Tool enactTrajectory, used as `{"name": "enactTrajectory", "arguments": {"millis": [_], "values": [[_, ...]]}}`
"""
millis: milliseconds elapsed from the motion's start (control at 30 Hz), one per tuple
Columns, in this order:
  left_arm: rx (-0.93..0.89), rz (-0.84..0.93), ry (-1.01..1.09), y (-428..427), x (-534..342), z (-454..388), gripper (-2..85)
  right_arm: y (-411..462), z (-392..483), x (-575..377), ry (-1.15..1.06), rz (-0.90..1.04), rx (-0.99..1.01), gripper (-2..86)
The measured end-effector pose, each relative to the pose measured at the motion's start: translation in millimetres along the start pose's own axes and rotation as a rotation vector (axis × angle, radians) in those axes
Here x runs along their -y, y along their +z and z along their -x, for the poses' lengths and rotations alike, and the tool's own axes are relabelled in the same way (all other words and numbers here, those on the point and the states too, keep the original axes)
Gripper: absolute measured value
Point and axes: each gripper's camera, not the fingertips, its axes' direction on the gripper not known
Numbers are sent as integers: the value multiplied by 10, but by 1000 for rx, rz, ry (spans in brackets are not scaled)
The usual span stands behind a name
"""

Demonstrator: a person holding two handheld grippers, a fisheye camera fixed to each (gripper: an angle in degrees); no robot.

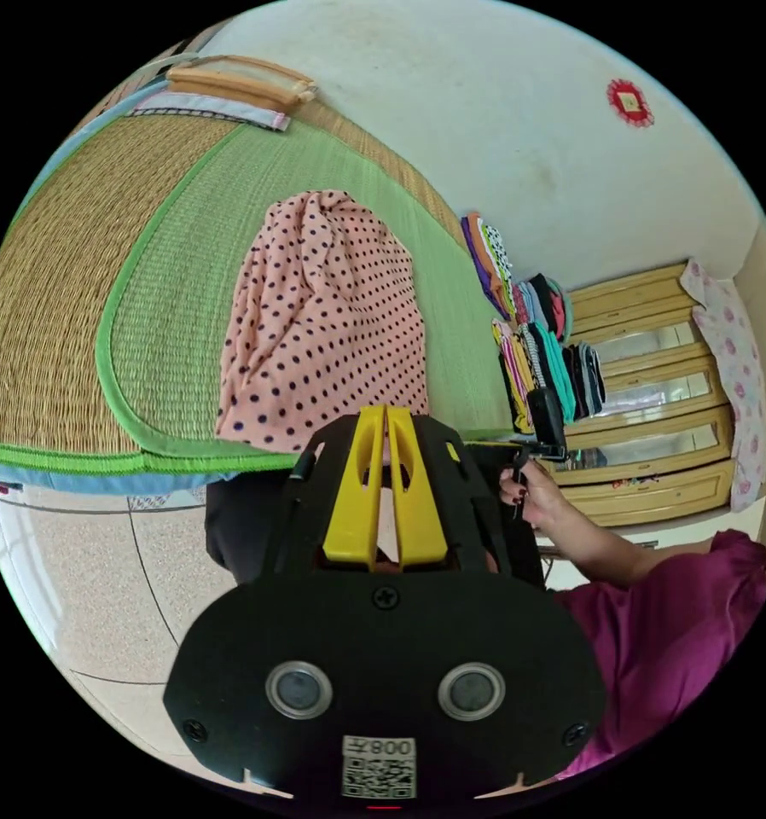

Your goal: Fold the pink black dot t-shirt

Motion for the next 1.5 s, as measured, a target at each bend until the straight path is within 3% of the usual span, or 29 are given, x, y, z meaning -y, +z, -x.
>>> {"name": "enactTrajectory", "arguments": {"millis": [167, 333, 433, 600, 833, 1100, 1267, 1500], "values": [[236, 51, 182, 208, -390, -571, 2, -155, 372, -444, -92, -23, -223, 0], [368, 285, 239, 715, -536, -719, 4, 18, 621, -890, -149, 66, -590, 1], [335, 278, 229, 756, -545, -704, 7, 283, 569, -1153, -156, 188, -717, 1], [225, 333, 154, 899, -454, -610, 22, 393, 619, -1302, -193, 181, -734, 2], [-102, 275, -27, 1153, -174, -368, 73, 347, 497, -1296, -165, 180, -651, 3], [-231, 206, -231, 1443, -167, 1, 40, -155, 39, -1365, -30, 35, -304, 25], [-296, 168, -272, 1447, -229, 124, 11, -321, -330, -1210, 22, -78, 12, 78], [-389, 148, -265, 1449, -335, 71, 3, -33, -658, -859, 62, -93, 197, 90]]}}
